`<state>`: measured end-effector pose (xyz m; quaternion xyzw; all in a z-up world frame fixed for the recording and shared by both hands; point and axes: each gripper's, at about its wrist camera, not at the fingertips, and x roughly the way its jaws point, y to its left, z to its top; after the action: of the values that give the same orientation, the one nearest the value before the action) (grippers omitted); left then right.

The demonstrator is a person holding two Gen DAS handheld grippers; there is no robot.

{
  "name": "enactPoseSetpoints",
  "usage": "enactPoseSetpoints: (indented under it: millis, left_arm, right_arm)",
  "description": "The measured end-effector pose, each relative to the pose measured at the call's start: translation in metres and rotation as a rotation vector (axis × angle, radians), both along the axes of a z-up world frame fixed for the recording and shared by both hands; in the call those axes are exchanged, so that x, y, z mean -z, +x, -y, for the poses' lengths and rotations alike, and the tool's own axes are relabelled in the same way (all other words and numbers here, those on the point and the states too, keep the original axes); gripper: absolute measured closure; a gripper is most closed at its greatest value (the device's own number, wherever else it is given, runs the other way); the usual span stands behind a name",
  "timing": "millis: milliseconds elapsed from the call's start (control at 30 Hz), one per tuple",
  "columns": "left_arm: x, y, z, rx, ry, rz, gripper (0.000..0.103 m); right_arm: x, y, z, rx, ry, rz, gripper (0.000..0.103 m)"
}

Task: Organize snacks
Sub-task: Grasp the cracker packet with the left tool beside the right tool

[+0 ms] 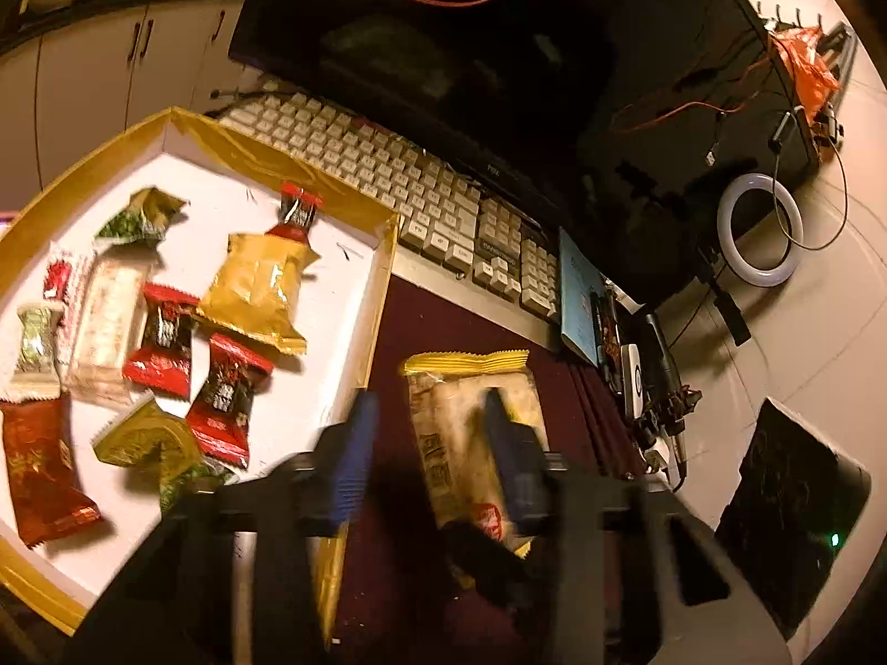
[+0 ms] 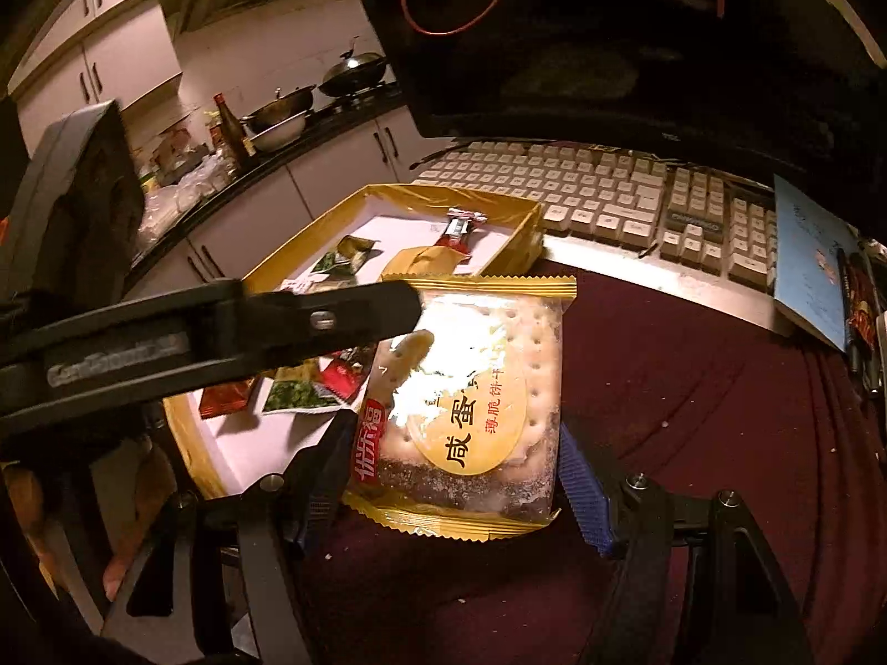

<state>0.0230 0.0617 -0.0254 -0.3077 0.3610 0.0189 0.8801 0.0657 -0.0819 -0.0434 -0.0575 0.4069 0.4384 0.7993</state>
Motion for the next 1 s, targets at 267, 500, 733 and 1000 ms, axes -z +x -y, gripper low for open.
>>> enactPoseSetpoints:
  millis: [267, 500, 733, 1000]
  left_arm:
    - [0.004, -0.008, -0.015, -0.025, -0.075, 0.009, 0.075]
    - [0.008, -0.026, -0.039, -0.071, -0.134, 0.010, 0.052]
    - [0.008, -0.044, -0.059, -0.120, -0.149, 0.039, 0.071]
    - [-0.012, -0.037, -0.104, -0.172, -0.131, 0.117, 0.071]
  right_arm:
    - [-0.003, -0.002, -0.006, -0.032, 0.019, 0.005, 0.032]
    - [-0.010, -0.015, -0.024, -0.080, 0.038, 0.032, 0.033]
    - [-0.009, -0.034, -0.053, -0.133, -0.005, 0.074, 0.033]
    - [-0.034, -0.032, -0.096, -0.180, 0.013, 0.150, 0.033]
